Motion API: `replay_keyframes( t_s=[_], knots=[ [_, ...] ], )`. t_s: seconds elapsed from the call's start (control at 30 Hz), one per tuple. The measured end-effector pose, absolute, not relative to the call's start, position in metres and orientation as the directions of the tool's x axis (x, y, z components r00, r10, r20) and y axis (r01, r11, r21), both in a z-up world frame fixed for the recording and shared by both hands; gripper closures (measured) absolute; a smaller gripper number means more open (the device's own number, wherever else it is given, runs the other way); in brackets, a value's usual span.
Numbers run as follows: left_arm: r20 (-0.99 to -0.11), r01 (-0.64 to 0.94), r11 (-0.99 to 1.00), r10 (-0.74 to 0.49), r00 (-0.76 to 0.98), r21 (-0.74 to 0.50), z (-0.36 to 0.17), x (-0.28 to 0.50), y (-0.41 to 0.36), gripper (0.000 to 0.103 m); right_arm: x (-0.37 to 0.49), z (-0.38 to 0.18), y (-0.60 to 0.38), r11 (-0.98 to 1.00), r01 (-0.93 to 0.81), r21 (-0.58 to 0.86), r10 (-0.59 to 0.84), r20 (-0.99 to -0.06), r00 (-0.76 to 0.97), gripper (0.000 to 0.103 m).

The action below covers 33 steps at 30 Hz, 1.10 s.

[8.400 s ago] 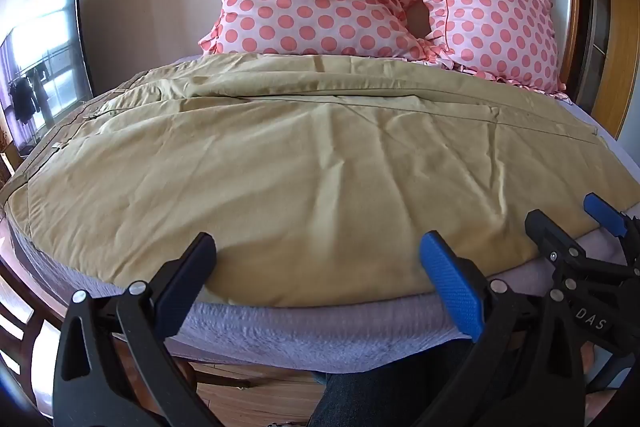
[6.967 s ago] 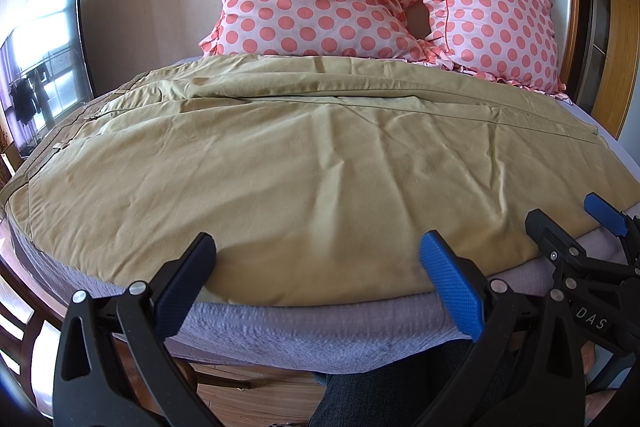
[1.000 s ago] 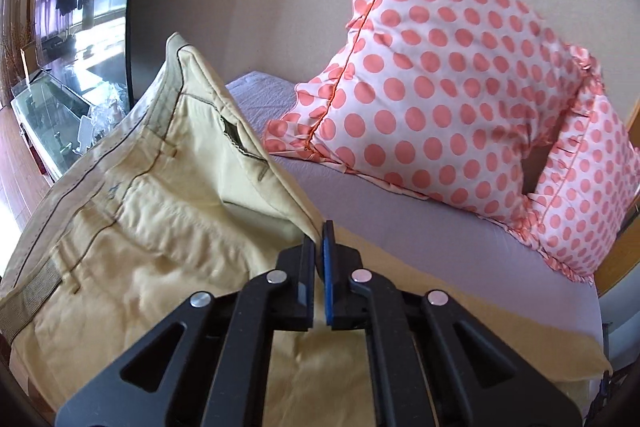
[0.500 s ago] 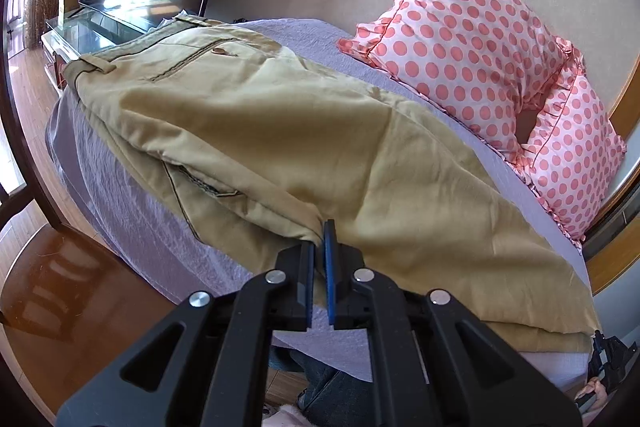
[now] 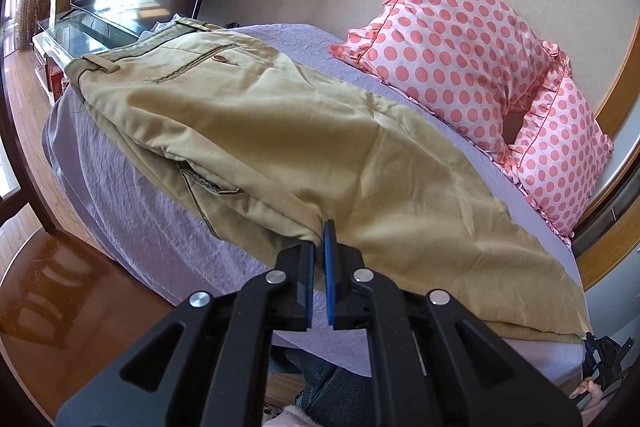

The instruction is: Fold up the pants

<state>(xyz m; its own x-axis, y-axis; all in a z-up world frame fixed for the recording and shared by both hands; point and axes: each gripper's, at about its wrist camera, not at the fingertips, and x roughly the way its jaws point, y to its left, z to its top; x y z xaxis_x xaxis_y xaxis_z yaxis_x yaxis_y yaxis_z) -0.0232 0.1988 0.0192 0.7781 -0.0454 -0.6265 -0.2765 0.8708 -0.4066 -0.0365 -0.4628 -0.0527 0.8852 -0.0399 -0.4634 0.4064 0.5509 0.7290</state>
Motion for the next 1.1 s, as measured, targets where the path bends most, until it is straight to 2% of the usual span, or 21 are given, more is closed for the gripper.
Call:
replay_keyframes(
  t_s=[0.1,0.13,0.17,0.2,0.27,0.33,0.43,0.57,0.6,0.63,0.67,0.7,0.77,0.87,1.0,1.1],
  knots=[
    [-0.623,-0.269,0.87,-0.056,0.78,-0.414,0.017,-0.024,0.201,0.098,-0.041,-0.049,-0.459,0.569,0.418,0.708,-0.059,-0.472,0.88,0.099],
    [-0.627,-0.267,0.872,-0.057,0.777,-0.41,0.016,-0.024,0.201,0.095,-0.042,-0.049,-0.46,0.567,0.428,0.703,-0.063,-0.481,0.874,0.098],
    [-0.63,-0.262,0.877,-0.059,0.774,-0.404,0.016,-0.023,0.201,0.095,-0.043,-0.049,-0.461,0.555,0.447,0.702,-0.074,-0.494,0.866,0.091],
    [-0.625,-0.255,0.879,-0.061,0.778,-0.403,0.016,-0.025,0.202,0.093,-0.046,-0.049,-0.463,0.536,0.481,0.694,-0.098,-0.515,0.852,0.074],
    [-0.615,-0.239,0.887,-0.061,0.786,-0.394,0.017,-0.031,0.201,0.085,-0.053,-0.048,-0.469,0.514,0.512,0.688,-0.148,-0.516,0.844,0.049],
    [-0.598,-0.234,0.898,-0.039,0.801,-0.372,0.02,-0.038,0.2,0.069,-0.052,-0.049,-0.473,0.517,0.525,0.676,-0.17,-0.52,0.837,0.048],
    [-0.57,-0.254,0.905,0.015,0.821,-0.342,0.024,-0.049,0.201,0.052,-0.046,-0.05,-0.474,0.537,0.515,0.668,-0.173,-0.51,0.842,0.049],
    [-0.529,-0.274,0.884,0.035,0.848,-0.379,0.026,-0.062,0.214,0.046,-0.028,-0.054,-0.463,0.583,0.443,0.681,-0.092,-0.487,0.869,0.06],
    [-0.526,-0.278,0.878,0.036,0.85,-0.389,0.025,-0.064,0.218,0.044,-0.024,-0.055,-0.46,0.596,0.427,0.68,-0.079,-0.479,0.874,0.071],
    [-0.528,-0.283,0.872,0.033,0.848,-0.399,0.023,-0.065,0.221,0.043,-0.021,-0.056,-0.457,0.603,0.425,0.675,-0.08,-0.479,0.874,0.076],
    [-0.53,-0.283,0.866,0.024,0.847,-0.413,0.022,-0.065,0.225,0.043,-0.02,-0.055,-0.455,0.616,0.435,0.656,-0.109,-0.476,0.873,0.095],
    [-0.53,-0.28,0.858,0.01,0.848,-0.432,0.02,-0.066,0.228,0.042,-0.016,-0.053,-0.454,0.636,0.381,0.671,-0.073,-0.439,0.895,0.1],
    [-0.526,-0.273,0.838,-0.02,0.85,-0.473,0.016,-0.066,0.234,0.038,-0.007,-0.038,-0.443,0.672,0.347,0.654,-0.069,-0.411,0.909,0.1],
    [-0.513,-0.263,0.81,-0.054,0.857,-0.524,0.012,-0.066,0.239,0.033,0.017,0.001,-0.405,0.756,0.197,0.624,0.021,-0.324,0.946,0.1],
    [-0.506,-0.258,0.799,-0.066,0.86,-0.543,0.01,-0.066,0.237,0.025,0.05,0.05,-0.312,0.82,-0.113,0.561,0.284,-0.227,0.932,0.1],
    [-0.488,-0.234,0.798,-0.085,0.869,-0.555,0.012,-0.066,0.235,0.021,0.063,0.065,-0.223,0.785,-0.364,0.501,0.527,-0.232,0.817,0.1]
  ],
)
